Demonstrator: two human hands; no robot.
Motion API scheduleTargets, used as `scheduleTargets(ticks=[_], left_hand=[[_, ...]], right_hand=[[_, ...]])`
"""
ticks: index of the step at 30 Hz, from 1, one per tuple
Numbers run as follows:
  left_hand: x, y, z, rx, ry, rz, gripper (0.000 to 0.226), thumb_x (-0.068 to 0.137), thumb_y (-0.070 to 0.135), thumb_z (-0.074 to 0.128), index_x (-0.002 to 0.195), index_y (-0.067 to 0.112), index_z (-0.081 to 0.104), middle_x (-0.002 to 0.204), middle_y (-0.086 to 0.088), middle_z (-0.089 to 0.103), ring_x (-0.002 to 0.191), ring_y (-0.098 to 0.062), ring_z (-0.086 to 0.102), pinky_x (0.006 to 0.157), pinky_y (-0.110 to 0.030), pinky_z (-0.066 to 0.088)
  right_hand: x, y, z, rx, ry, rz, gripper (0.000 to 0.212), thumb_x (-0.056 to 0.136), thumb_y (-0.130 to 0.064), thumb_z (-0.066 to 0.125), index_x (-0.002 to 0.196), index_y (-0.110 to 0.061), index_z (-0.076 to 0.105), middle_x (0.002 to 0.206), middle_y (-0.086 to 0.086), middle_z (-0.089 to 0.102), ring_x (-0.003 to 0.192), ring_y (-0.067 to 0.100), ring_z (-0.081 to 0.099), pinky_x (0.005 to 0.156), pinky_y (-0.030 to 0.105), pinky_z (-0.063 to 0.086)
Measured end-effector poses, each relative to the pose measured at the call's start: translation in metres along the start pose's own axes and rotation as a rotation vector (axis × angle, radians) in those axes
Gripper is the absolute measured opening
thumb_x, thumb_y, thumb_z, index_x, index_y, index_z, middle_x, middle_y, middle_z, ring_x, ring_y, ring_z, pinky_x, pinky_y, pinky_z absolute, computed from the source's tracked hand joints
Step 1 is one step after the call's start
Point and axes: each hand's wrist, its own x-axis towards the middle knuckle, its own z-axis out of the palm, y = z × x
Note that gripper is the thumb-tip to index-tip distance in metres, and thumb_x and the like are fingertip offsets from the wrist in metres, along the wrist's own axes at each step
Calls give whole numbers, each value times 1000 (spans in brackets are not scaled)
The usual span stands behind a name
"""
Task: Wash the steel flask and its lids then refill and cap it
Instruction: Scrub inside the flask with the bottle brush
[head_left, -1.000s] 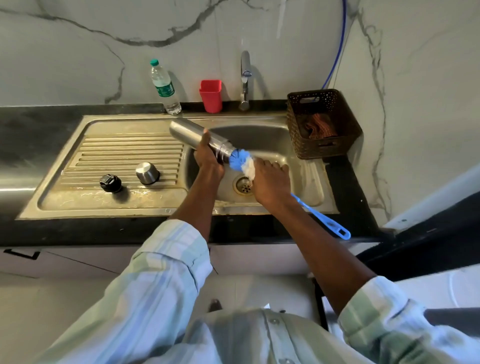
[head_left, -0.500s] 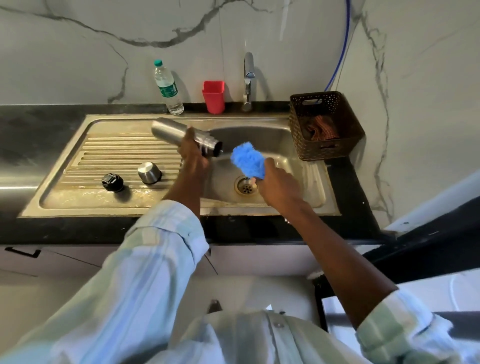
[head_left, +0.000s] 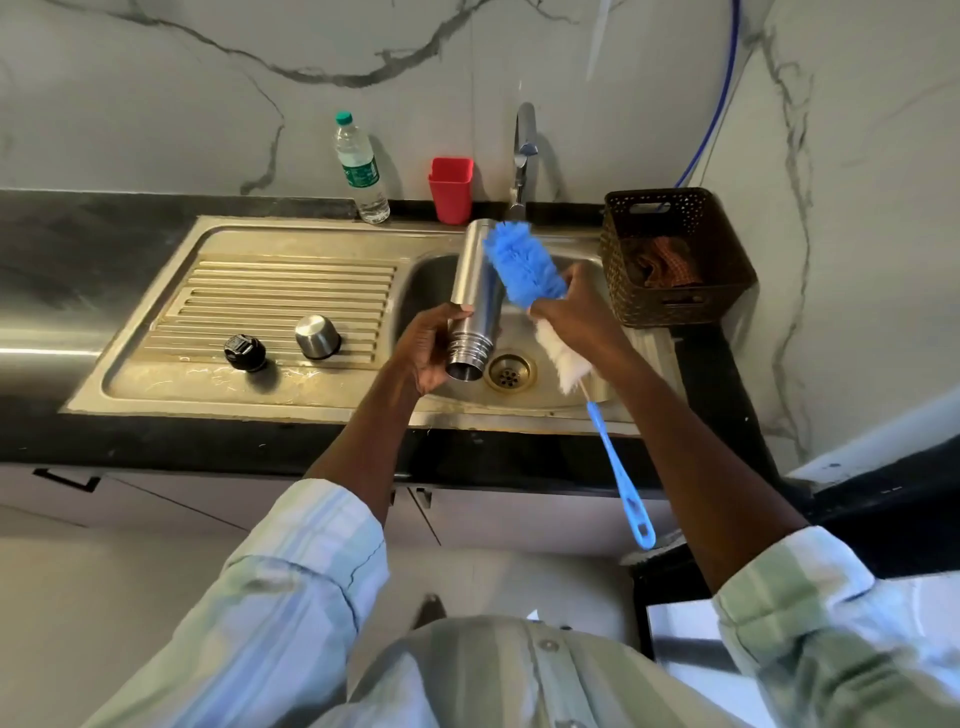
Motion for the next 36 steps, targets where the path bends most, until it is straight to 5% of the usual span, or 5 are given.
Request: scheduleTargets(ticks=[5,11,20,26,36], left_hand=[[-4,-10,1,29,57,-58,64,84,22,64,141,-1,44,106,-19,66,85,-31,68,64,-37,58],[-7,-11,-6,23,-56,-131,51,77,5,59,128,8,53,111,-18,66,88,-32,66,65,-41,60],[-2,-13,-3,334,-21,-103,40,77,-7,68,115,6,63,97,-11,73,80,-23,71,69,-35,61],[-1,-12,0,550,93,22,96,35,14,94,125,7,63,115,-13,70,103,-31,70,93,-46,56],[-6,-17,4,598,108,159,53,58,1,89,107,14,73,99,-5,74,97,-27,71,87,-38,58]], right_hand=[[4,17,8,-125,30,-116,51,98,-32,57,146,-23,43,138,0,55,124,17,52,93,25,37],[-21,50,34,-543,-3,-473,44,101,-28,47,144,-28,45,130,9,49,105,29,57,82,41,52],[-29,46,35,-564,30,-483,44,102,-31,43,144,-18,43,125,16,53,100,36,61,80,43,52],[-17,41,22,-447,213,-214,47,102,-37,43,144,-15,42,129,17,54,110,33,58,87,41,51],[-38,37,42,-464,167,-198,45,103,-37,40,143,-18,41,121,18,54,102,35,60,80,40,50]])
